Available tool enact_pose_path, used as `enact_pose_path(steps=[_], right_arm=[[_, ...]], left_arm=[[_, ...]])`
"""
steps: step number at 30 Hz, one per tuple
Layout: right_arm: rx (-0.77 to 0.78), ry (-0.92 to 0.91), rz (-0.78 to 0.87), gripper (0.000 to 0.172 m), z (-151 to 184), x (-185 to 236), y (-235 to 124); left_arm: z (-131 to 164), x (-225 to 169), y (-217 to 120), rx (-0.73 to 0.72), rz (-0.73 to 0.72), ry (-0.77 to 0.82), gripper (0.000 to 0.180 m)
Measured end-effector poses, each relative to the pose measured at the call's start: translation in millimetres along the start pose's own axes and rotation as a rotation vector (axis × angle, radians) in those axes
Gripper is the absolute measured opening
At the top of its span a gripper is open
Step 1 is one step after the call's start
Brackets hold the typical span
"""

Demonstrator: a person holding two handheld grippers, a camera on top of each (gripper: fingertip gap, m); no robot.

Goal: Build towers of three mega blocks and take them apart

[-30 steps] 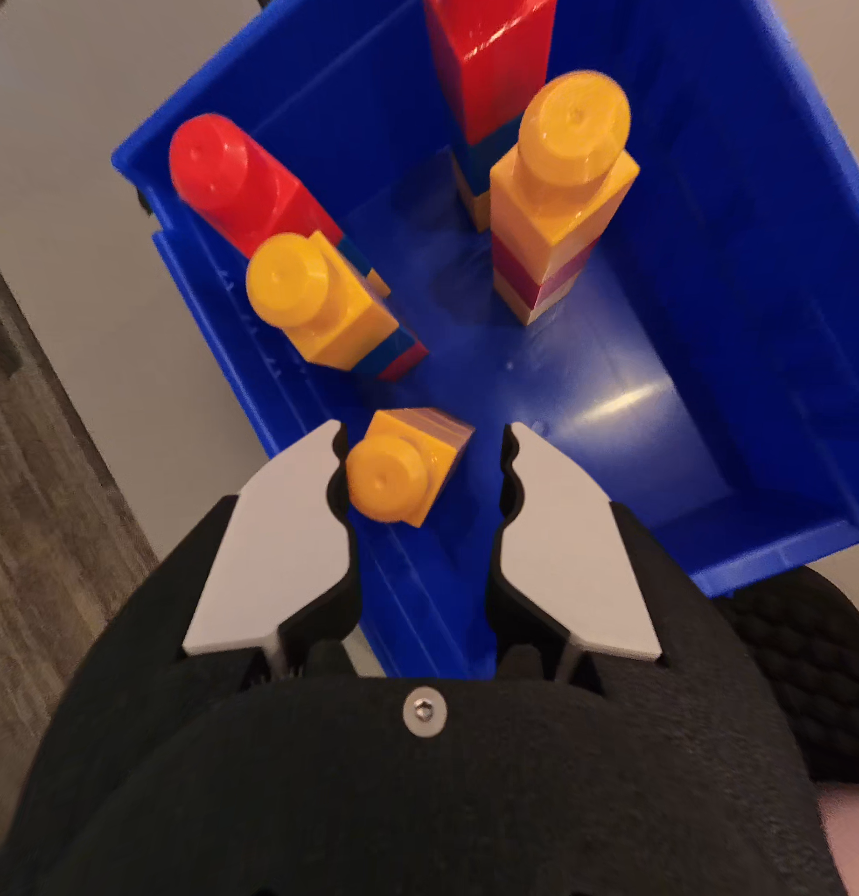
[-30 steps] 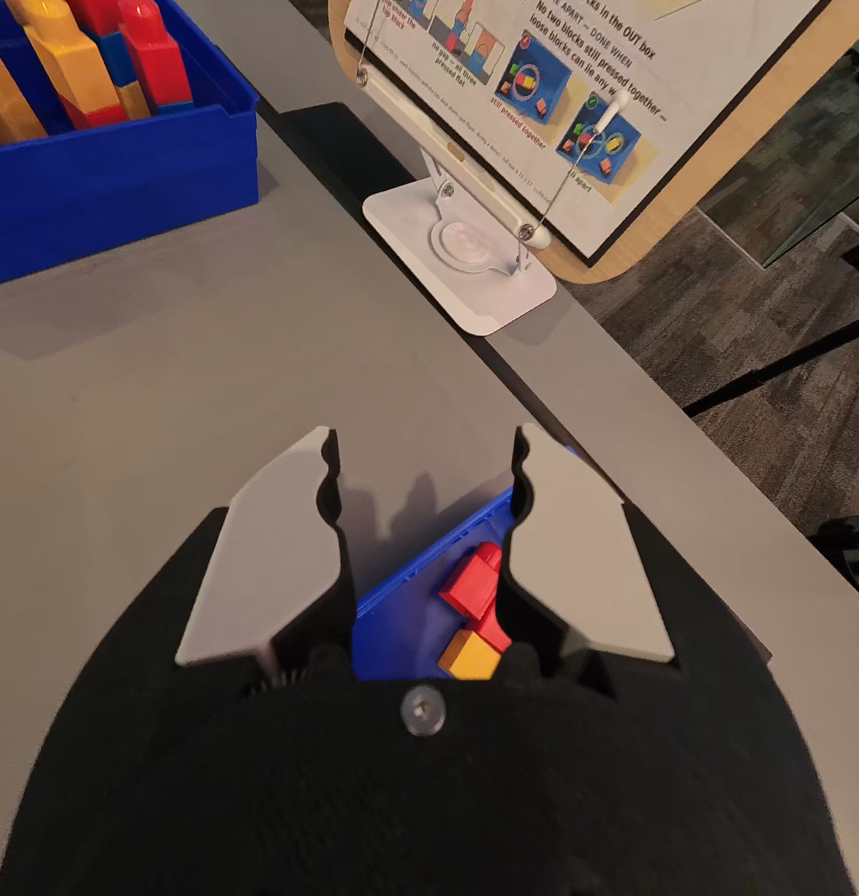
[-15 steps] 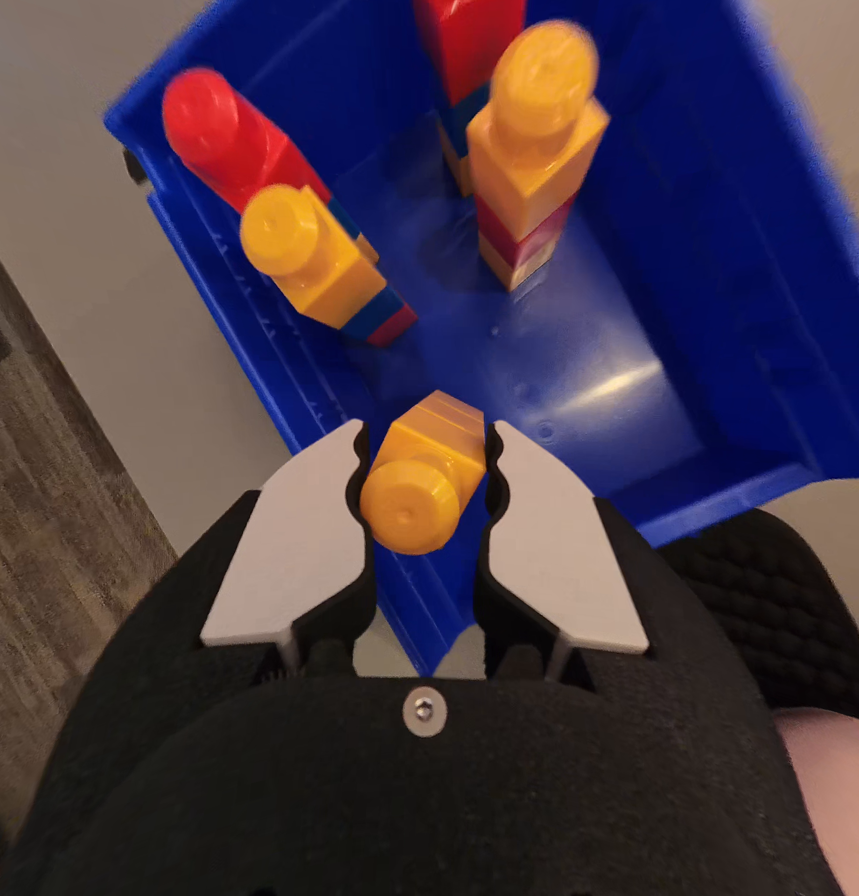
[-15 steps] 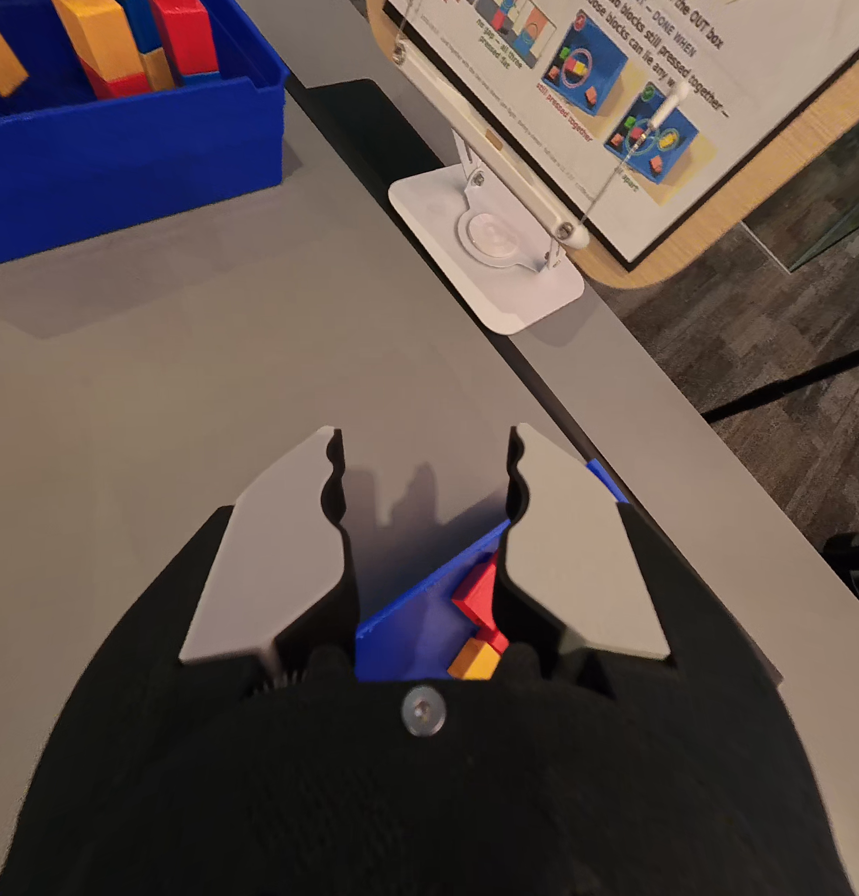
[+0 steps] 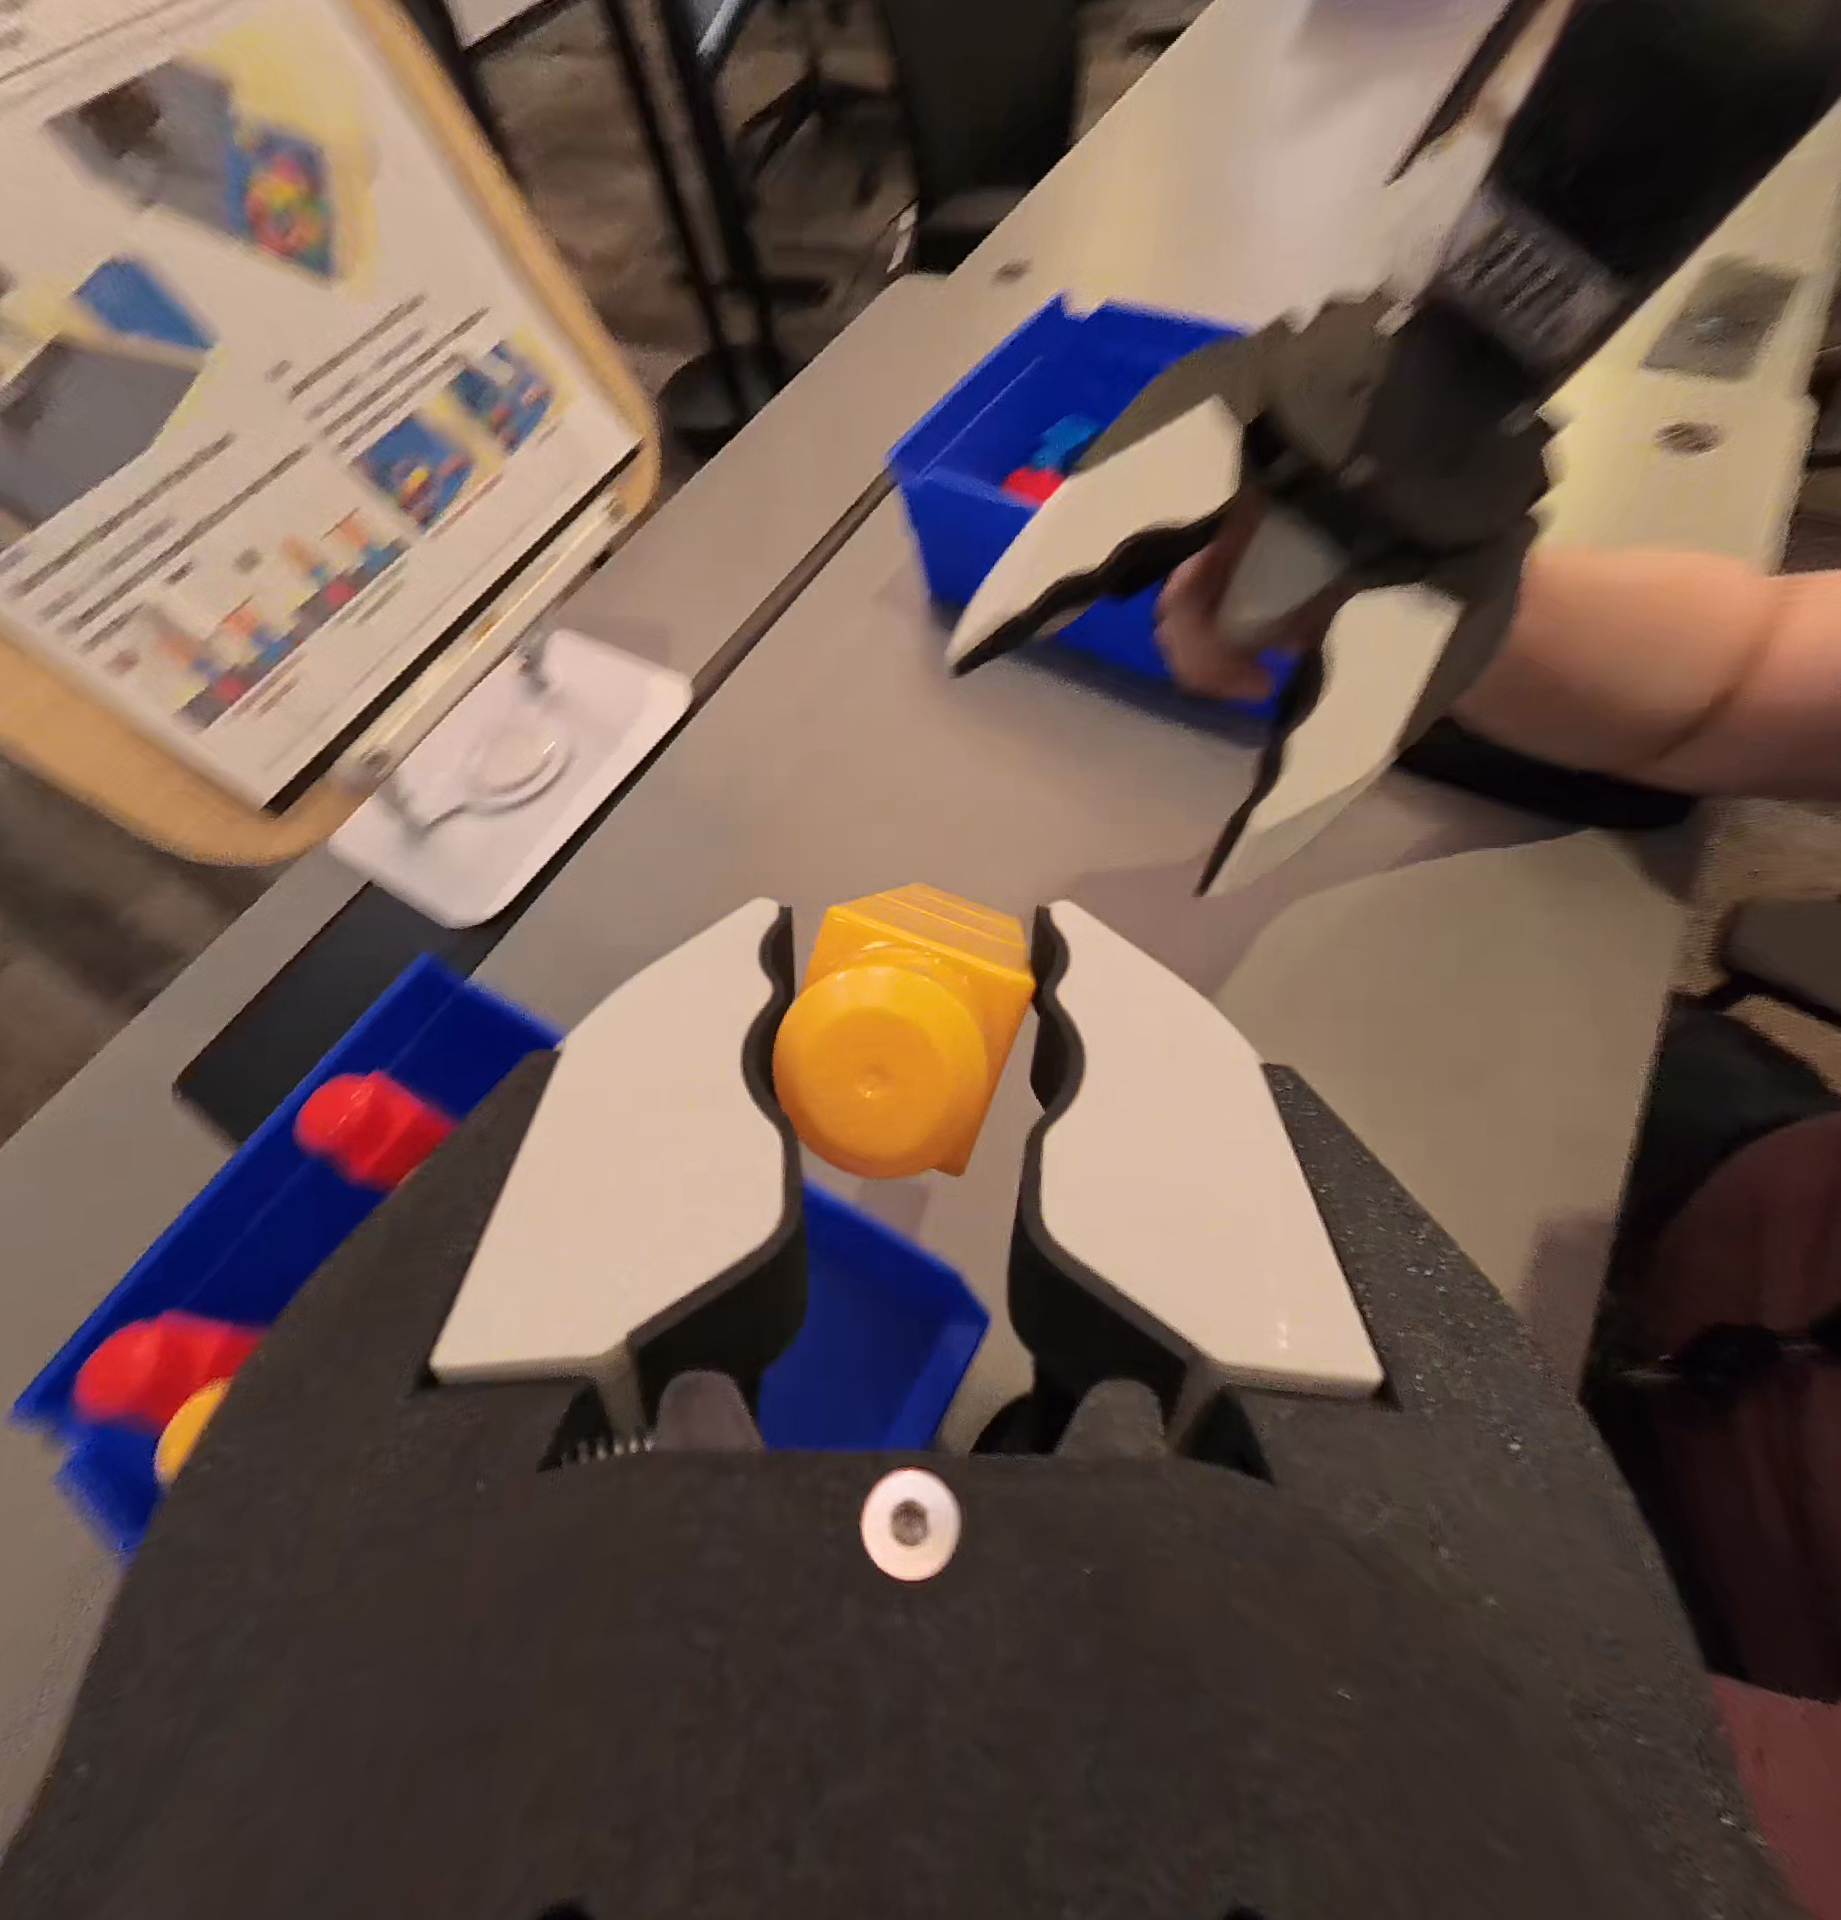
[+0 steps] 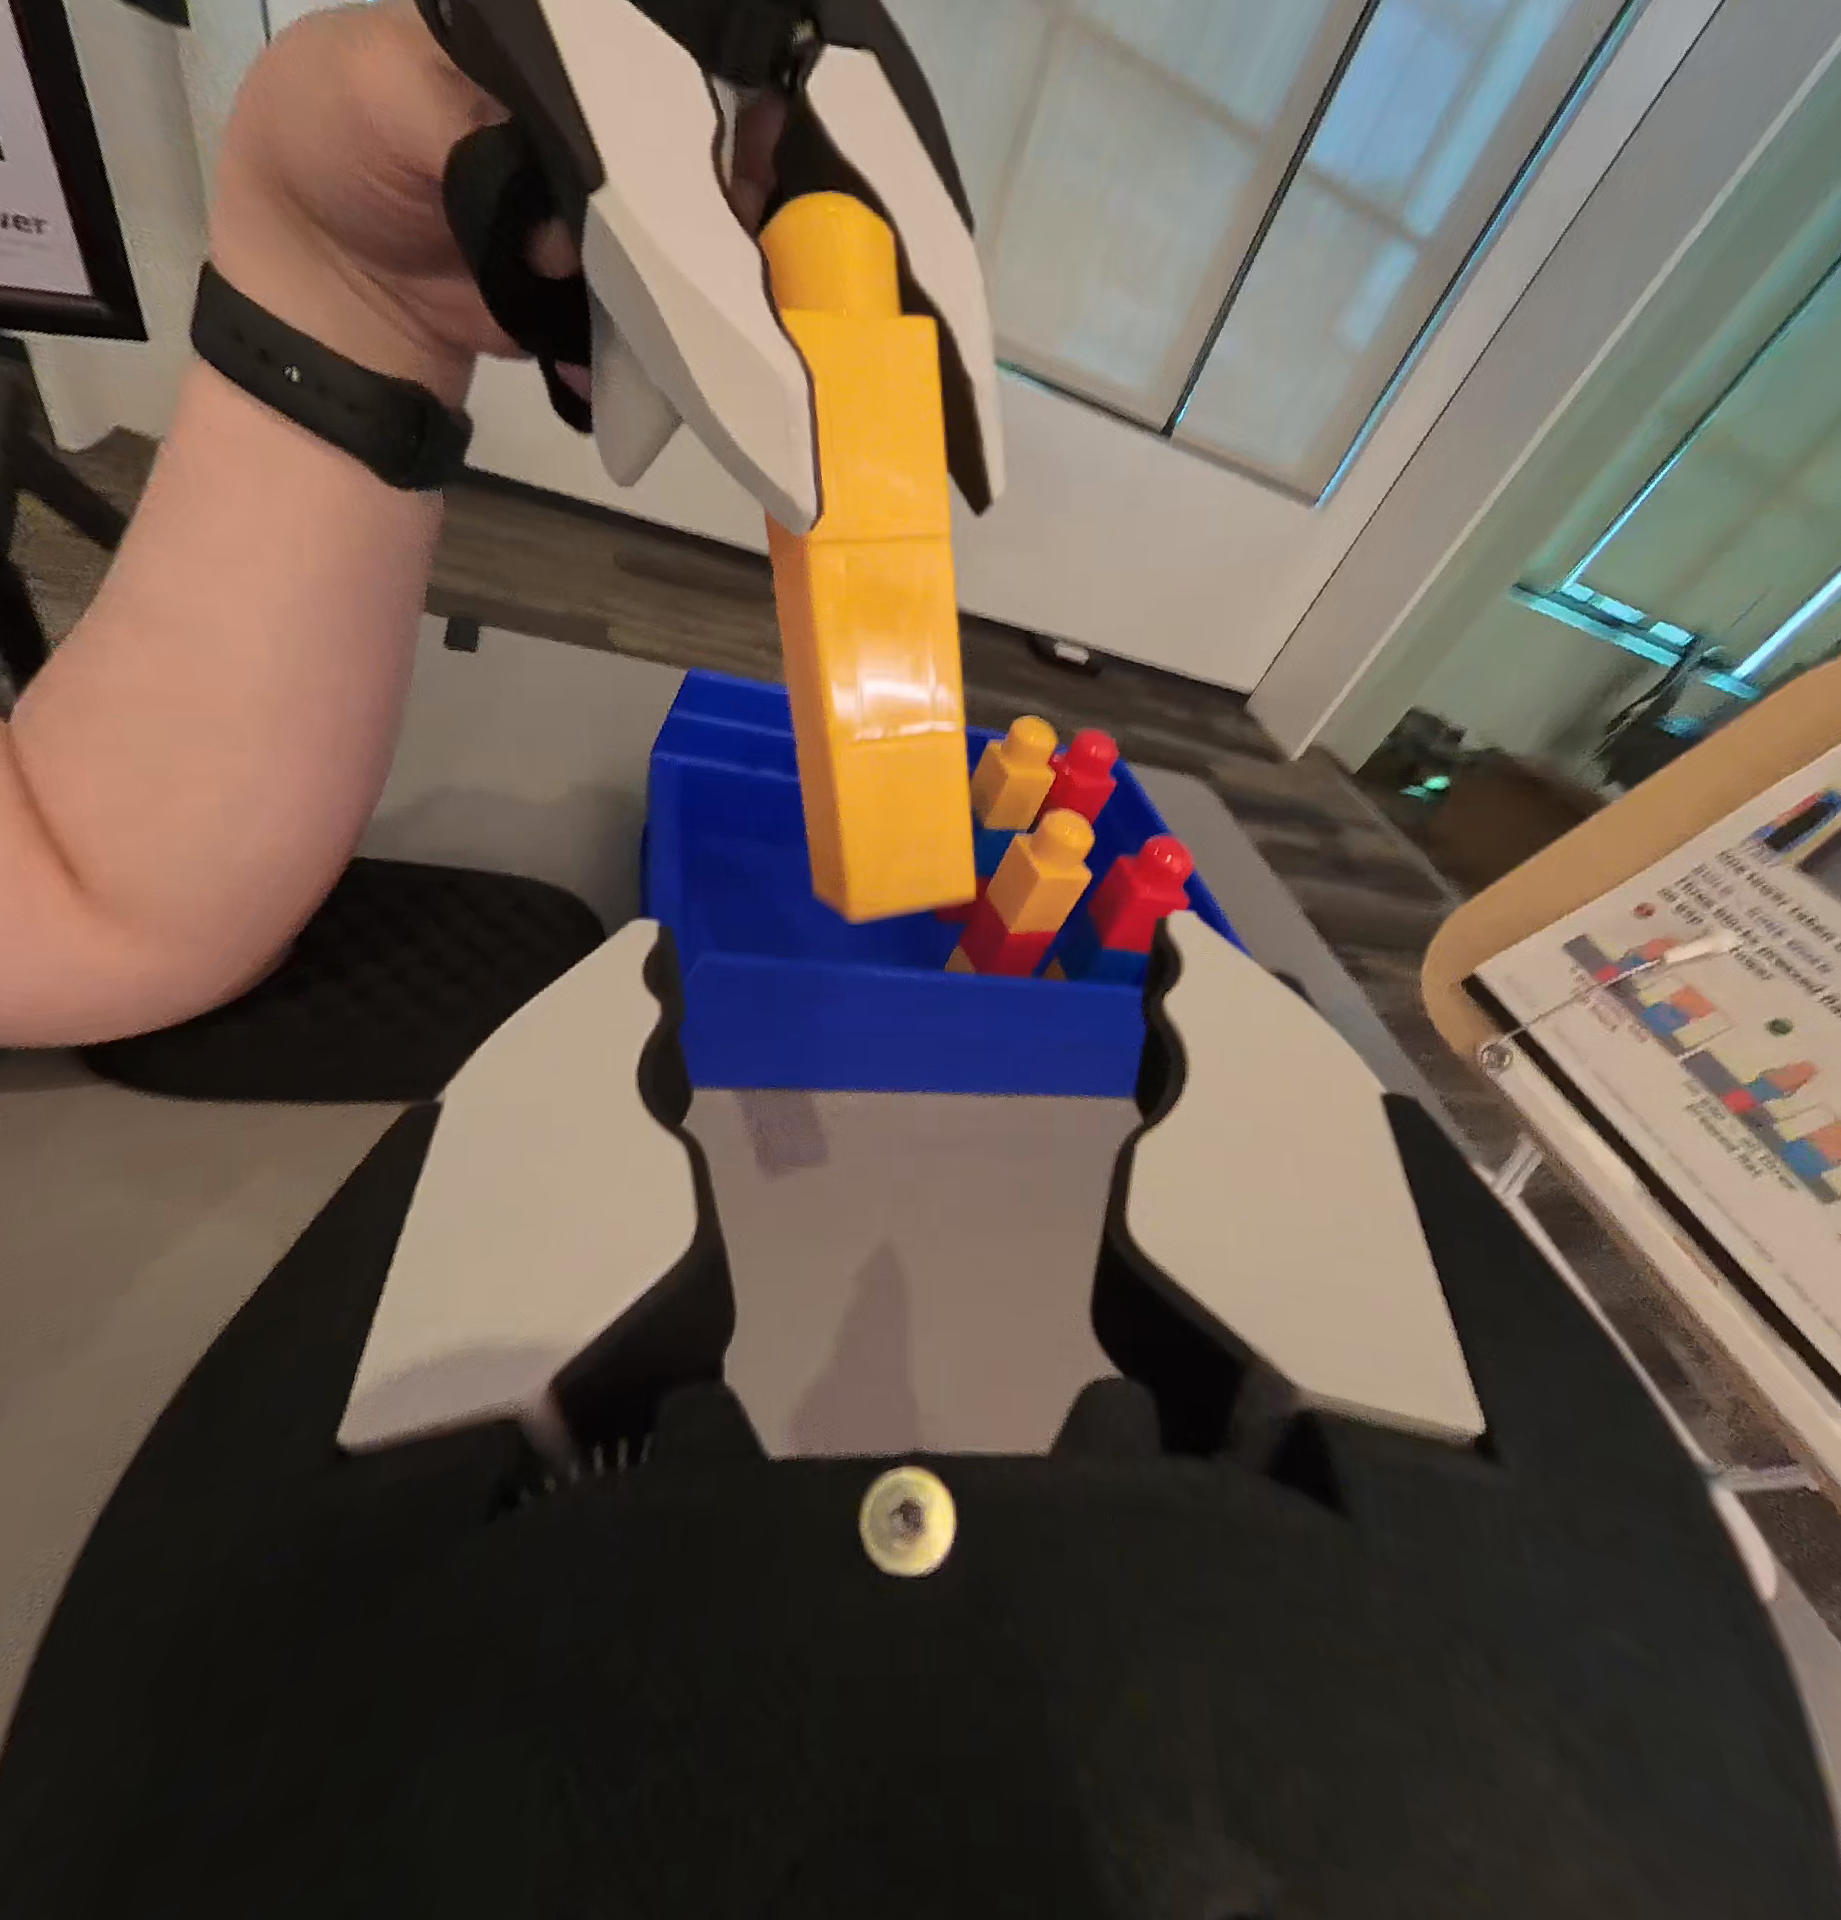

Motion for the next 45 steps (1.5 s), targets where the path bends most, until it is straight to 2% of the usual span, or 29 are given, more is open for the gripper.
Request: enact_pose_path(steps=[6,10,12,15,19,20,25,29,35,37,39,45], right_arm=[[-0.172,0.135,-0.060,0.083,1.1,-2.3,1.3],[-0.225,0.227,-0.175,0.067,5.3,-3.8,1.6],[-0.225,0.254,-0.230,0.052,8.6,-4.4,1.4],[-0.239,0.320,-0.285,0.038,13.1,-8.0,0.0],[-0.270,0.418,-0.382,0.036,17.8,-11.4,-1.8],[-0.288,0.446,-0.402,0.036,18.0,-12.6,-2.5],[-0.342,0.505,-0.422,0.036,19.5,-20.3,-9.8],[-0.401,0.504,-0.401,0.036,14.3,-28.1,-24.7],[-0.461,0.518,-0.371,0.036,11.0,-35.7,-37.8],[-0.474,0.526,-0.364,0.036,11.7,-37.8,-40.0],[-0.483,0.535,-0.344,0.036,13.1,-40.3,-41.7],[-0.479,0.534,-0.338,0.036,14.9,-42.9,-44.1]], left_arm=[[-21.3,-25.5,10.4,-0.095,0.173,-0.013,0.042],[-26.8,-30.1,22.5,-0.093,0.204,-0.055,0.040],[-28.3,-32.1,29.1,-0.081,0.244,-0.093,0.039],[-28.8,-28.7,39.4,-0.063,0.239,-0.143,0.039],[-27.1,-24.4,45.9,-0.047,0.279,-0.226,0.039],[-27.6,-22.7,46.0,-0.058,0.286,-0.245,0.041],[-26.9,-17.2,45.9,-0.111,0.311,-0.253,0.073],[-31.7,-16.6,54.1,-0.176,0.322,-0.259,0.079],[-41.8,-30.6,86.7,-0.206,0.357,-0.269,0.070],[-43.7,-35.0,96.6,-0.208,0.353,-0.255,0.061],[-46.5,-37.3,100.9,-0.241,0.366,-0.261,0.044],[-47.6,-36.8,105.5,-0.269,0.394,-0.272,0.043]])
Point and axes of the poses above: each gripper's, where its closed fingertips meet, y out along the fingers, z out of its underside, x = y × z across the jaws, the point moved 7 cm from there along -y, back along the fingers, and after that the axes turned 14 degrees about -z, right-handed, at the moved point
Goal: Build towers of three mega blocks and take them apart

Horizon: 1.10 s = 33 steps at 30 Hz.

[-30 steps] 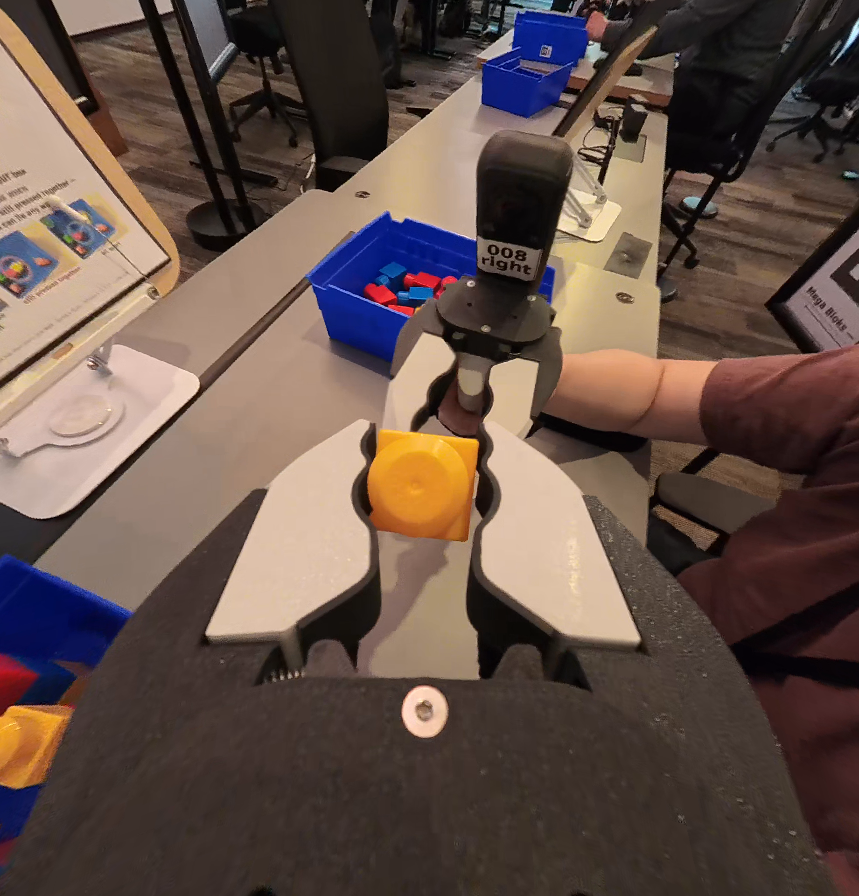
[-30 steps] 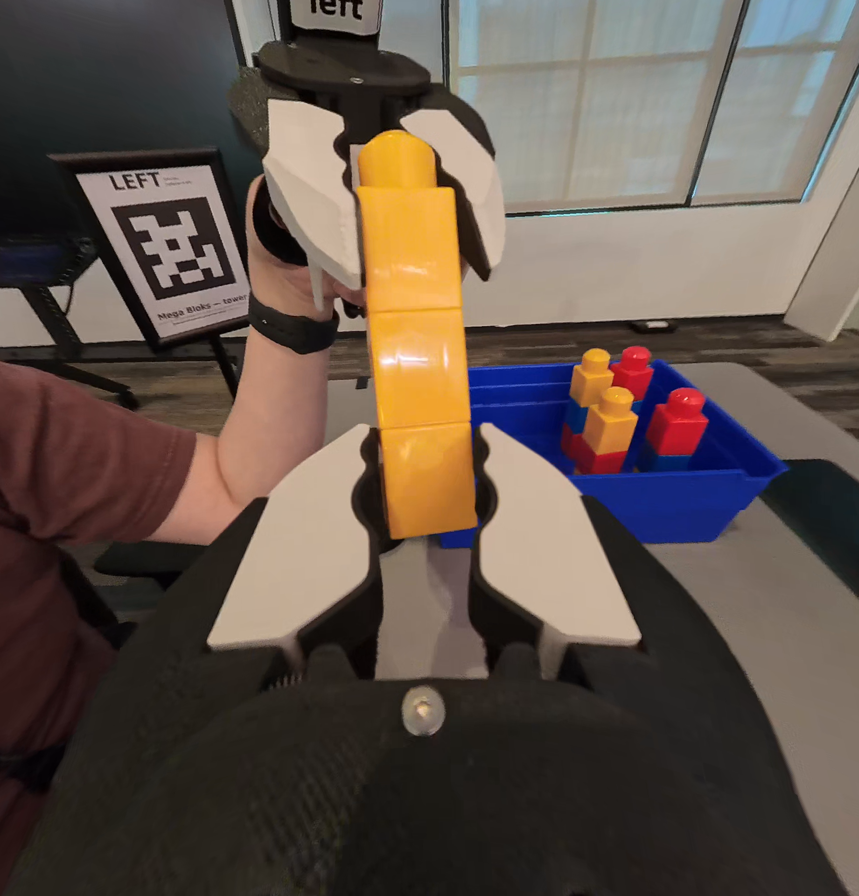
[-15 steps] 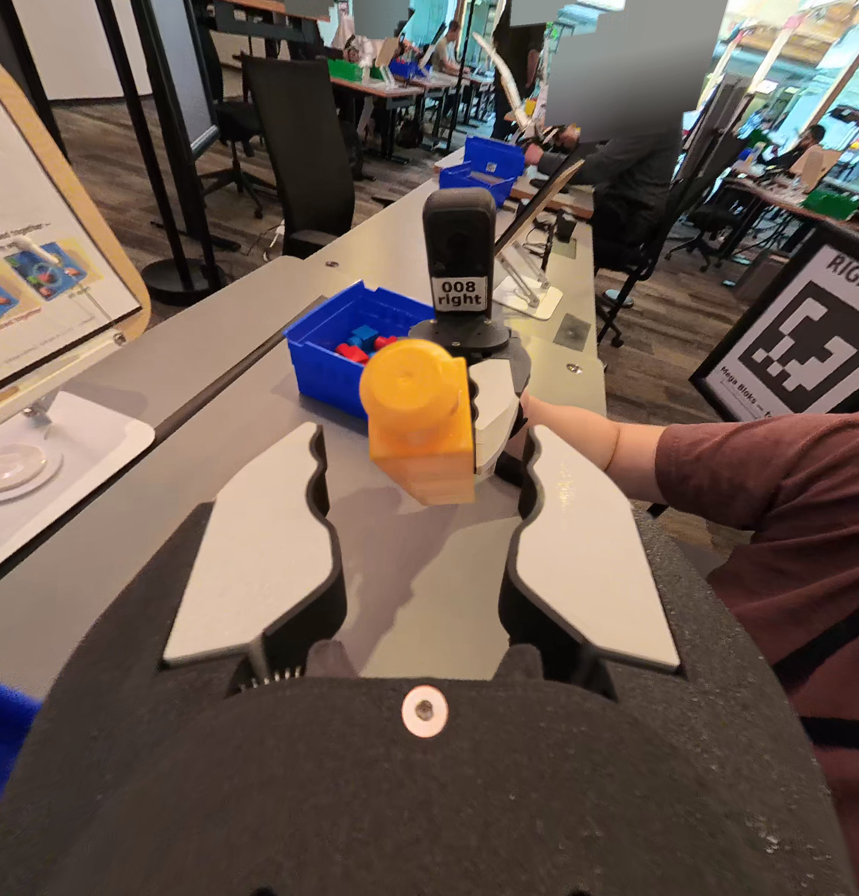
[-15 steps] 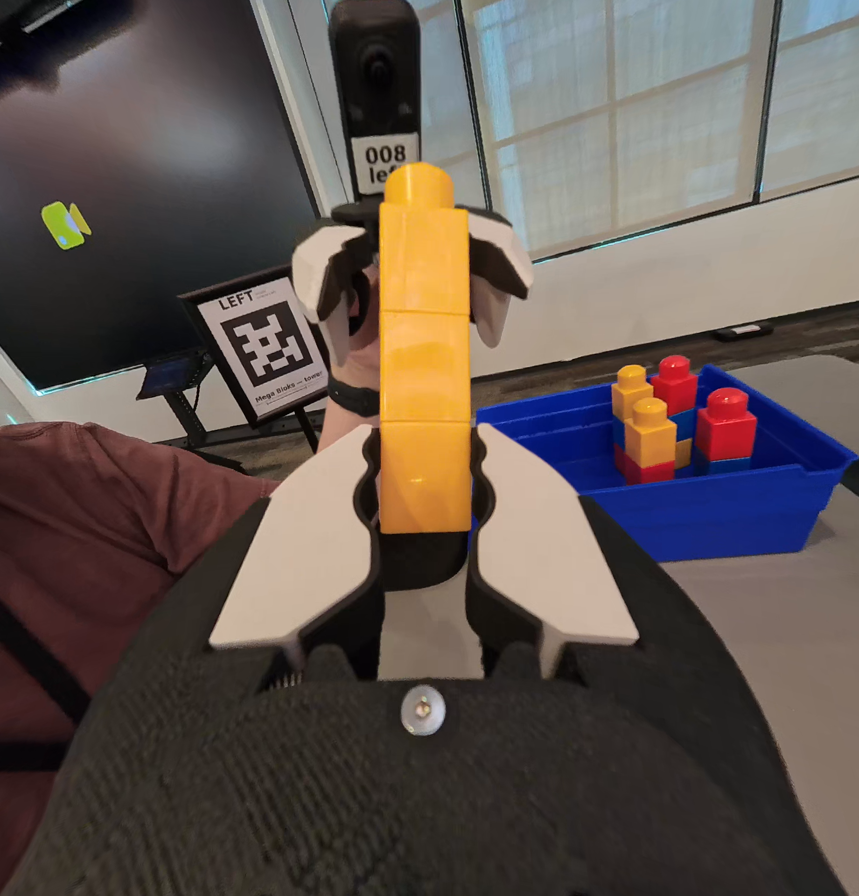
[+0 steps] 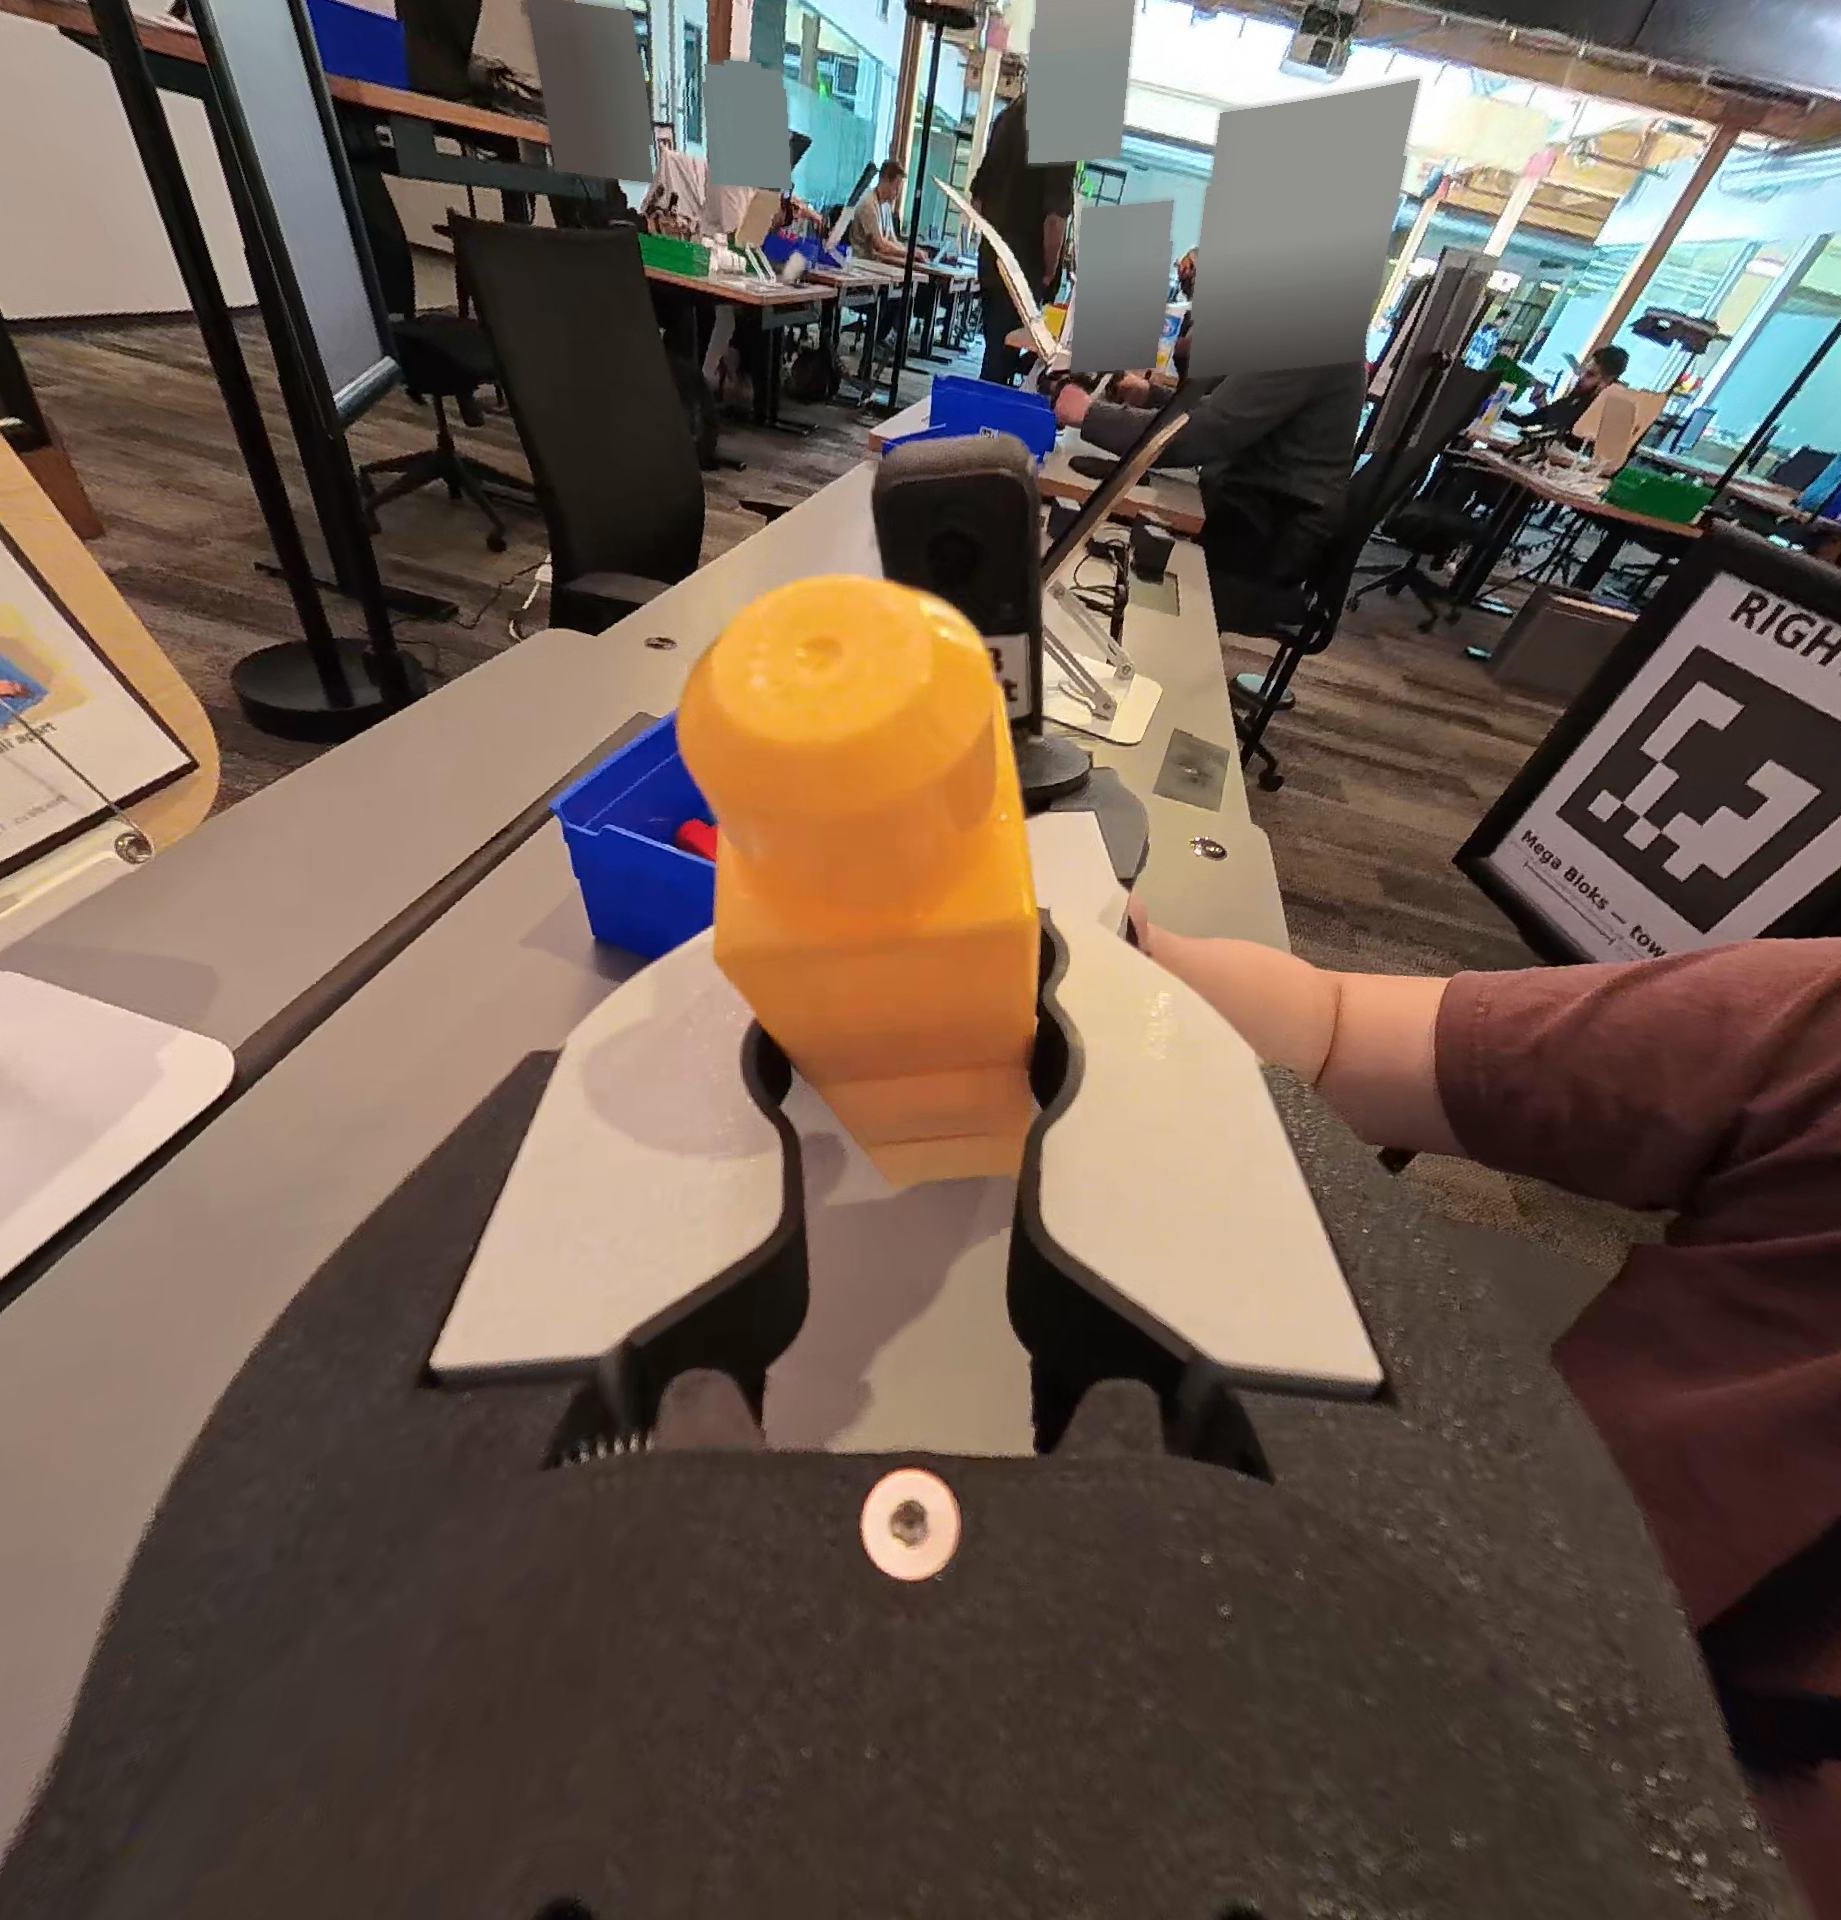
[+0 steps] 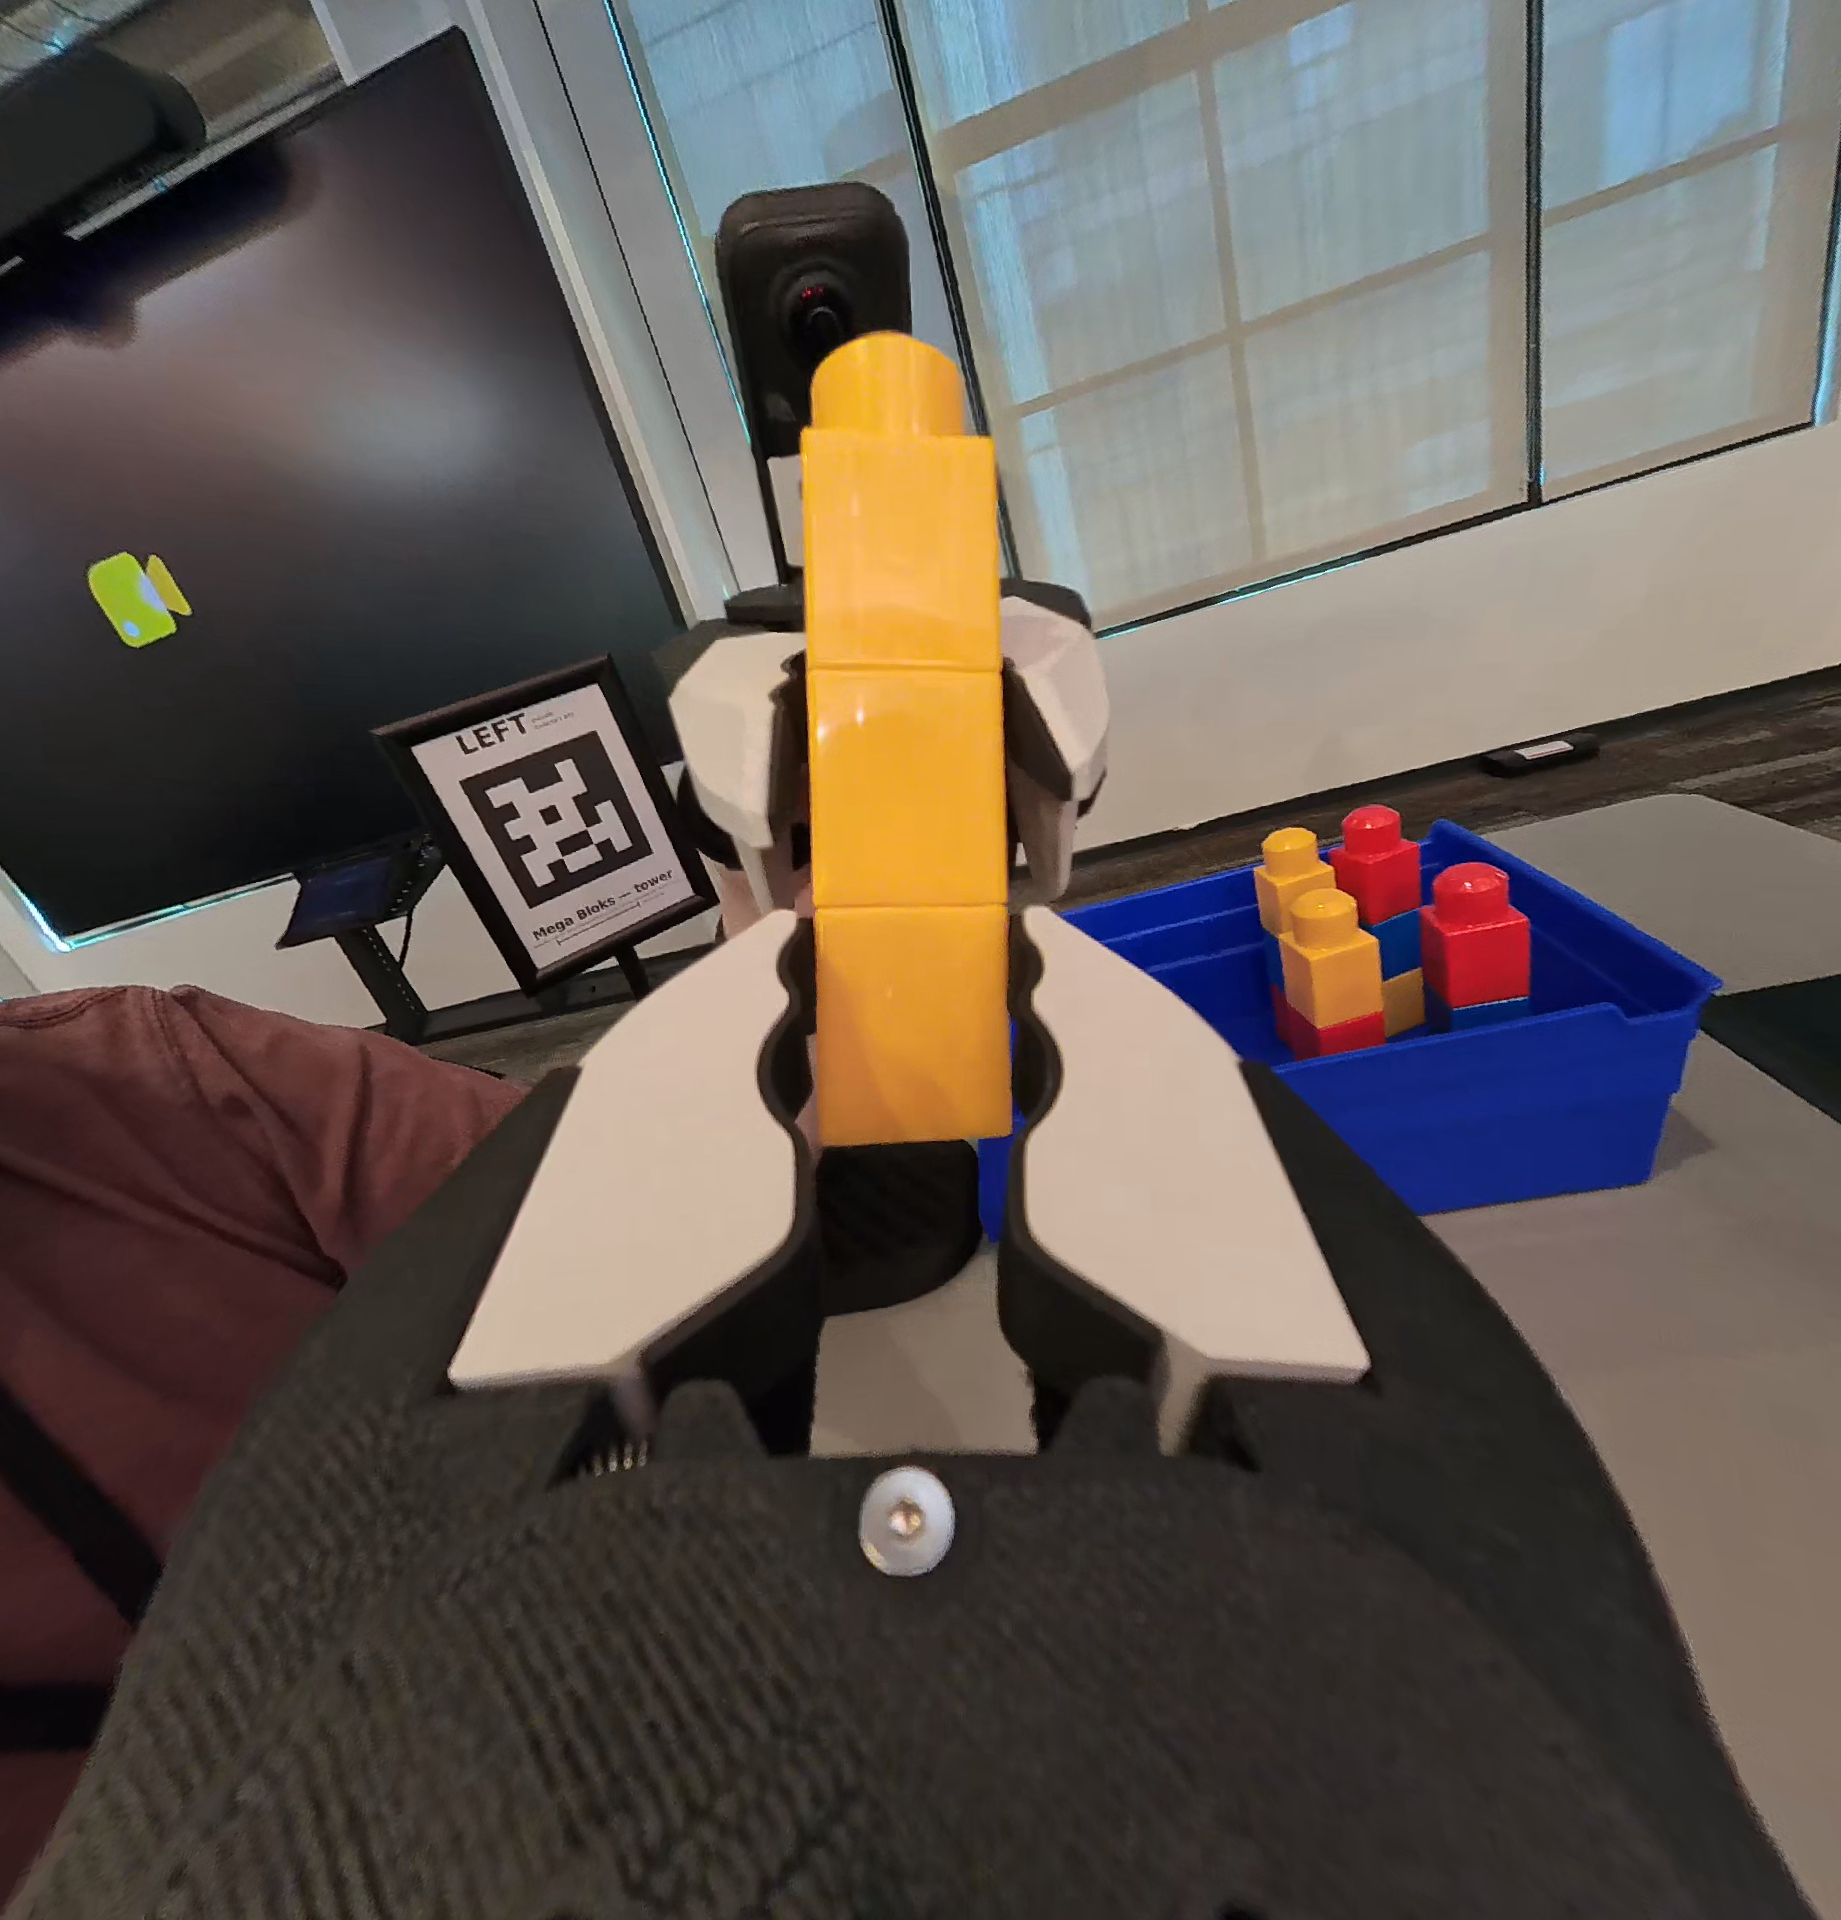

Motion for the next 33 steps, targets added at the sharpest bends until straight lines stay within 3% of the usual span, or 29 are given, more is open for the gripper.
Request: enact_pose_path(steps=[6,9,15,19,21,33], right_arm=[[-0.029,-0.028,0.018,0.036,-5.5,2.2,-3.5],[-0.020,-0.027,0.023,0.036,-6.3,1.3,-6.5],[0.007,-0.038,0.037,0.036,-7.4,1.2,-8.2],[0.053,-0.019,0.034,0.048,-5.1,0.4,-7.7],[0.060,-0.020,0.036,0.038,-3.5,-0.7,-7.8],[0.070,0.047,0.031,0.037,-5.7,-2.1,-12.2]], left_arm=[[6.1,2.9,1.2,0.061,0.017,-0.050,0.051],[5.7,1.0,3.9,0.039,0.031,-0.033,0.041],[5.4,1.7,6.1,0.037,0.042,-0.031,0.039],[4.3,2.7,7.2,0.016,0.048,-0.050,0.039],[4.4,4.3,7.7,0.012,0.054,-0.069,0.039],[-0.8,5.3,9.5,-0.007,0.041,-0.094,0.038]])
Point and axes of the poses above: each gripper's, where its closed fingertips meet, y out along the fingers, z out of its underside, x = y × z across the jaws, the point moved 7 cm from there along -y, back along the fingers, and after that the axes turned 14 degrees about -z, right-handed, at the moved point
